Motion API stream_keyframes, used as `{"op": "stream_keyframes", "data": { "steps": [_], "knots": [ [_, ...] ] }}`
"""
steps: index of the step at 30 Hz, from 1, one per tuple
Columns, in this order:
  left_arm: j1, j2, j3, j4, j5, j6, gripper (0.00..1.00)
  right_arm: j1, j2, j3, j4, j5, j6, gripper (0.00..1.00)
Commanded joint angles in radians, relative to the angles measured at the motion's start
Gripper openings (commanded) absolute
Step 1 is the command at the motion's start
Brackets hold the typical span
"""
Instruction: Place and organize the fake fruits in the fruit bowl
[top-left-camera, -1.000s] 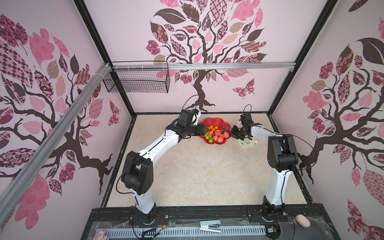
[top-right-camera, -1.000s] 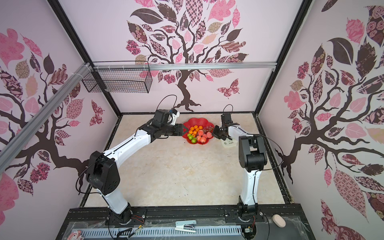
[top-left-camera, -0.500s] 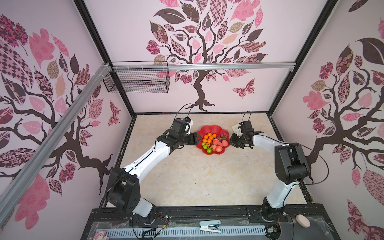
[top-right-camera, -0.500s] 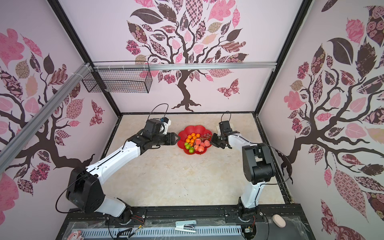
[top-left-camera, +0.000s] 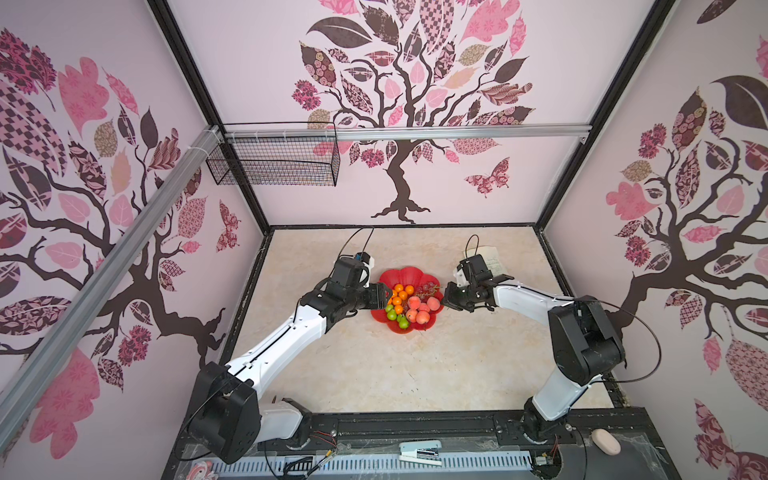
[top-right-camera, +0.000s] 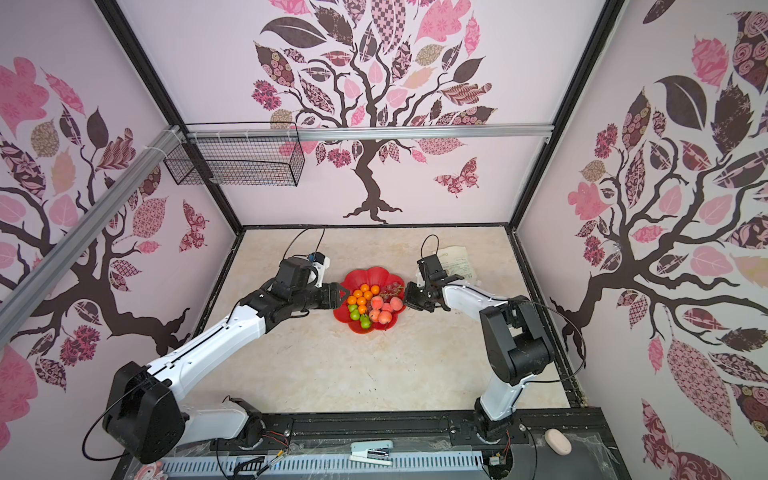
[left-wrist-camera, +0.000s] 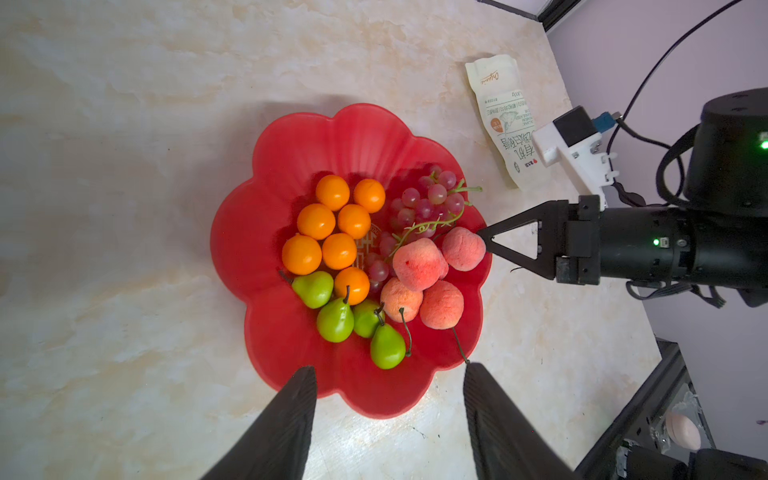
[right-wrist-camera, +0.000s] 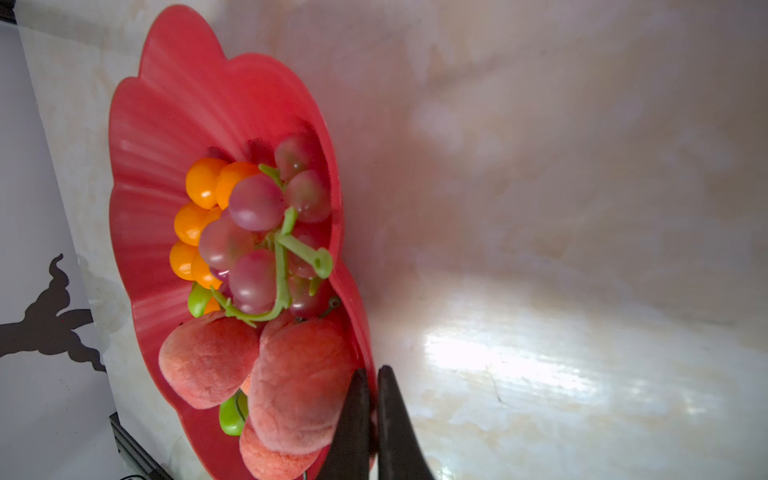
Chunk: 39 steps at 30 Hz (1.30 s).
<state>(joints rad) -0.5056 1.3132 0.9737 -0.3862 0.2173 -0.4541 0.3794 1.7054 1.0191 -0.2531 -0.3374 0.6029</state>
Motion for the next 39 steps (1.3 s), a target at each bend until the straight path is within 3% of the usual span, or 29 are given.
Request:
{"op": "stream_keyframes", "data": {
  "steps": [1,12,21,25,29,33,39],
  "knots": [
    [-0.004,-0.012,-0.039,0.016,0.0,-0.012,0.61,0.018,-0.052,-0.019,0.002,-0.002,0.028,0.0],
    [-0.013,0.012,-0.04,0.049,0.023,-0.026,0.61,0.017,-0.064,-0.007,-0.031,0.031,0.006,0.15],
    [-0.014,-0.001,0.006,0.038,-0.002,-0.026,0.63,0.017,-0.135,0.028,-0.117,0.167,-0.055,0.3],
    [-0.014,-0.03,0.035,0.038,-0.091,-0.007,0.69,-0.001,-0.2,0.026,-0.106,0.226,-0.107,0.37],
    [-0.008,-0.06,0.049,0.073,-0.193,0.041,0.79,-0.082,-0.268,-0.014,-0.017,0.191,-0.107,0.46],
    [0.025,-0.073,0.045,0.133,-0.269,0.071,0.96,-0.175,-0.324,-0.088,0.116,0.194,-0.075,0.6],
    [0.125,-0.106,-0.019,0.238,-0.446,0.082,0.98,-0.189,-0.359,-0.112,0.191,0.472,-0.123,0.81]
  ]
}}
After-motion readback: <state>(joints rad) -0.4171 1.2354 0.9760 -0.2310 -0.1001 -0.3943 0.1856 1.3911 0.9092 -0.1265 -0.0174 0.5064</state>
